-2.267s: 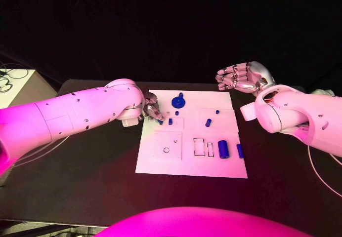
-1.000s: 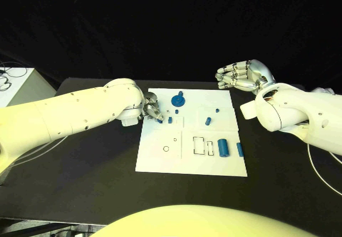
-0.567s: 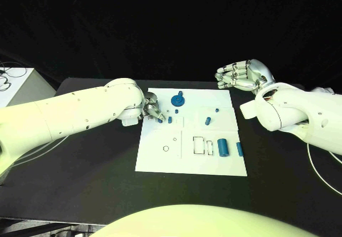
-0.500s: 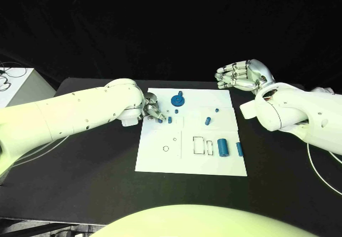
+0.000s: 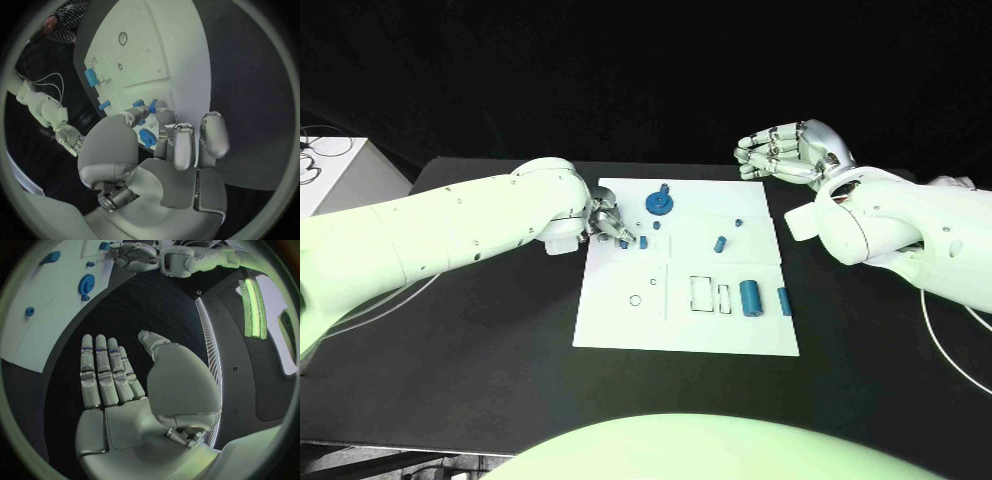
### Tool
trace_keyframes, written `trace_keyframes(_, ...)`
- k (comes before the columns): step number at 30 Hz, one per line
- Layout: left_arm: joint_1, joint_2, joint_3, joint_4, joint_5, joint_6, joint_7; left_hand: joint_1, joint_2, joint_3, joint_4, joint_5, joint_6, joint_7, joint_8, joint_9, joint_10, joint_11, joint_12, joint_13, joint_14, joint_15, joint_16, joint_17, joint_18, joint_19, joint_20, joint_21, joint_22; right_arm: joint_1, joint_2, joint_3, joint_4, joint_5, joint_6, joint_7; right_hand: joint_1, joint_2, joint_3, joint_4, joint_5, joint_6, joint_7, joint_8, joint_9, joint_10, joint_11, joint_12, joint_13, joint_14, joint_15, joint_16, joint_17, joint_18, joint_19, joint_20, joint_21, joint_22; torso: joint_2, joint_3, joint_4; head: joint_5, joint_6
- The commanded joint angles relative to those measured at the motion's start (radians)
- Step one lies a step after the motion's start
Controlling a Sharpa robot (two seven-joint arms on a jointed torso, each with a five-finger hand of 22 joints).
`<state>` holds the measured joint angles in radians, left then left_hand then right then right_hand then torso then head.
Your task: Assemble the parts on the task board
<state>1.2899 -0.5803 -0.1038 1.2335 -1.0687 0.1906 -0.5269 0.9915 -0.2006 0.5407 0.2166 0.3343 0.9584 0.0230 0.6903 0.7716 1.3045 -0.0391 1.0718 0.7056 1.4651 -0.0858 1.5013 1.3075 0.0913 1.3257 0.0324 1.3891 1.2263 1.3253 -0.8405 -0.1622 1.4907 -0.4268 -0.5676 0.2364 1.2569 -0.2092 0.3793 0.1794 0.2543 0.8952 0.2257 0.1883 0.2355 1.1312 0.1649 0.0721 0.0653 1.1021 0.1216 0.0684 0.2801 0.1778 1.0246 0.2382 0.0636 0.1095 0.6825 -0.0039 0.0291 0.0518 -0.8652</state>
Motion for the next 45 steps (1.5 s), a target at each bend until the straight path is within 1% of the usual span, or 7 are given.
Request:
trace_keyframes(1, -0.003, 0.000, -0.002, -0.005, 0.005, 0.014, -0.008, -0.002, -0.002, -0.007, 0.001, -0.006, -0.001, 0.004, -0.005, -0.001, -0.007, -0.001, 0.002, 0.000, 0.065, -0.006, 0.004, 0.094, -0.011, -0.004, -0.002, -0.005, -0.001, -0.001, 0.000, 0.000, 0.000, -0.002, 0.017, 0.005, -0.005, 0.006, -0.007, 0.000, 0.005, -0.001, 0.007, -0.006, -0.001, -0.004, 0.004, -0.004, -0.002, -0.003, 0.007, -0.003, -0.001, 0.006, -0.006, 0.001, 0.000, -0.001, 0.000, -0.0001, 0.0002, 0.000, 0.001)
trace_keyframes(12, -0.003, -0.036, 0.013, 0.030, 0.027, -0.091, 0.054, 0.024, -0.004, -0.083, 0.059, 0.002, -0.040, 0.021, -0.026, -0.009, -0.089, 0.012, -0.096, -0.140, 0.042, 0.003, -0.033, 0.013, 0.004, -0.053, -0.002, -0.047, -0.069, -0.003, -0.002, 0.000, 0.001, -0.002, 0.019, 0.004, -0.006, 0.007, -0.008, 0.001, 0.005, -0.002, 0.007, -0.007, -0.001, -0.004, 0.005, -0.004, -0.002, -0.004, 0.007, -0.003, -0.003, 0.006, -0.007, 0.001, 0.000, -0.003, -0.002, 0.0004, 0.0001, -0.005, 0.005)
trace_keyframes(22, -0.003, -0.055, 0.025, 0.052, 0.110, -0.197, 0.159, 0.009, -0.004, -0.156, 0.076, -0.073, -0.084, 0.043, -0.039, -0.019, -0.148, 0.034, -0.139, -0.192, 0.027, 0.022, -0.059, -0.034, 0.018, -0.104, 0.015, -0.095, -0.136, -0.004, -0.002, 0.000, 0.000, -0.002, 0.021, 0.002, -0.007, 0.007, -0.009, 0.001, 0.005, -0.002, 0.007, -0.007, -0.002, -0.005, 0.005, -0.004, -0.002, -0.004, 0.008, -0.003, -0.003, 0.006, -0.008, 0.001, 0.000, -0.003, 0.000, -0.0002, -0.0001, -0.005, 0.009)
trace_keyframes(28, -0.003, -0.059, 0.027, 0.035, 0.229, -0.295, 0.325, 0.032, 0.020, -0.199, 0.075, -0.065, -0.199, 0.100, -0.060, -0.047, -0.282, 0.089, -0.172, -0.220, -0.109, 0.074, -0.186, -0.285, 0.068, -0.329, 0.057, -0.282, -0.389, -0.005, -0.002, 0.000, 0.000, -0.002, 0.018, 0.002, -0.006, 0.007, -0.010, 0.000, 0.006, -0.002, 0.008, -0.009, -0.002, -0.005, 0.005, -0.004, -0.001, -0.009, 0.009, -0.004, -0.007, 0.006, -0.011, 0.003, 0.000, -0.007, -0.001, 0.0010, 0.0002, -0.006, 0.012)
trace_keyframes(32, -0.003, -0.050, 0.026, 0.019, 0.223, -0.352, 0.424, 0.252, 0.009, -0.154, 0.032, -0.062, -0.295, 0.156, -0.106, -0.116, -0.442, 0.143, -0.249, -0.282, -0.385, 0.129, -0.416, -0.633, 0.083, -0.476, 0.104, -0.447, -0.528, -0.005, -0.002, 0.000, 0.000, -0.002, 0.016, 0.002, -0.004, 0.008, -0.011, 0.000, 0.007, -0.002, 0.008, -0.009, -0.002, -0.006, 0.005, -0.004, -0.001, -0.012, 0.010, -0.005, -0.009, 0.005, -0.014, 0.004, 0.000, -0.009, -0.001, 0.0006, 0.0011, -0.011, 0.020)
trace_keyframes(38, -0.008, -0.014, 0.015, -0.017, 0.060, -0.416, 0.561, 0.438, -0.015, -0.062, -0.050, -0.065, -0.325, 0.167, -0.156, -0.204, -0.541, 0.164, -0.346, -0.367, -0.440, 0.142, -0.455, -0.677, 0.090, -0.488, 0.124, -0.498, -0.557, -0.005, -0.002, 0.000, 0.000, -0.003, 0.017, 0.003, 0.000, 0.009, -0.010, -0.003, 0.007, -0.001, 0.006, -0.009, -0.002, -0.006, 0.005, -0.004, -0.001, -0.014, 0.010, -0.004, -0.011, 0.006, -0.016, 0.004, 0.000, -0.011, 0.001, -0.0009, -0.0008, -0.014, 0.031)
trace_keyframes(45, -0.016, 0.044, -0.003, -0.080, -0.130, -0.417, 0.621, 0.444, -0.045, -0.030, -0.084, -0.070, -0.297, 0.153, -0.197, -0.295, -0.539, 0.170, -0.416, -0.448, -0.451, 0.147, -0.461, -0.710, 0.090, -0.502, 0.128, -0.488, -0.542, -0.005, 0.000, 0.000, -0.001, -0.004, 0.017, 0.003, 0.002, 0.010, -0.010, -0.004, 0.007, 0.000, 0.006, -0.009, -0.002, -0.006, 0.005, -0.003, -0.001, -0.014, 0.010, -0.004, -0.012, 0.006, -0.016, 0.004, 0.000, -0.012, 0.002, 0.0011, -0.0018, -0.016, 0.035)
